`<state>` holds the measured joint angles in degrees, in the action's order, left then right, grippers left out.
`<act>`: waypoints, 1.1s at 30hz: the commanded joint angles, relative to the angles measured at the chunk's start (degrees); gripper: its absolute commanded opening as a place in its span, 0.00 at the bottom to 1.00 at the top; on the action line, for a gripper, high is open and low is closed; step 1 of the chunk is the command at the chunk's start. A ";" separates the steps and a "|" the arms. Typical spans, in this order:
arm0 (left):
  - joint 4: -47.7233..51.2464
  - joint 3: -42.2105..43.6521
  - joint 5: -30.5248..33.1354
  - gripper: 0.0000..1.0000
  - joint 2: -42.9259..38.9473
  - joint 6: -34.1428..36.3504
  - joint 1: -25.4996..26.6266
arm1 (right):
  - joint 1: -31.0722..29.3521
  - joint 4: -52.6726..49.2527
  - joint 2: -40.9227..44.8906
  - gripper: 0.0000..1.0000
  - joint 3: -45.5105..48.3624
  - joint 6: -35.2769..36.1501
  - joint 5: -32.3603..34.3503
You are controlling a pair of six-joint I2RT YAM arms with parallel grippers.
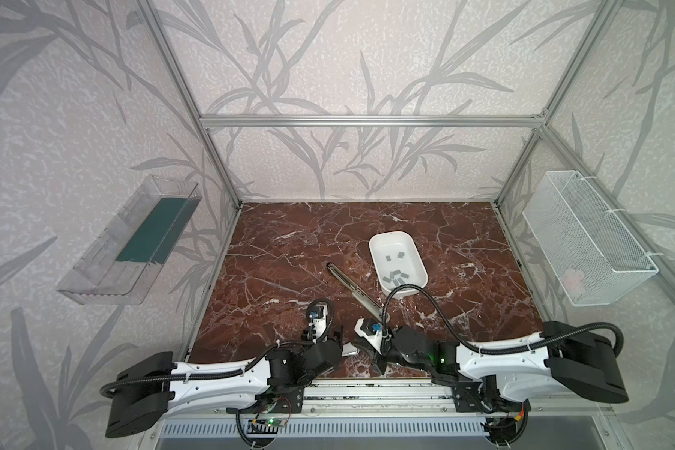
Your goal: Load the staples into the stapler
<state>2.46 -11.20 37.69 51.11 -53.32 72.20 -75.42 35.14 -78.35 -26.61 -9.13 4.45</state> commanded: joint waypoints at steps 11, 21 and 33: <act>-6.56 -2.69 -0.42 0.56 9.88 -2.69 0.44 | -0.32 1.55 -9.87 0.00 -1.24 -1.33 3.07; -8.88 -3.65 0.18 0.55 12.71 -1.72 1.26 | -0.34 2.29 -10.64 0.00 -1.42 -1.60 3.60; -9.80 -4.05 0.72 0.54 15.76 -2.28 2.97 | -0.32 5.61 -14.31 0.00 0.71 -4.65 3.90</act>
<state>-5.67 -13.52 36.34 65.65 -54.65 74.39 -75.42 39.42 -91.18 -27.24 -12.25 8.10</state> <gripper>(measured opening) 0.538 0.045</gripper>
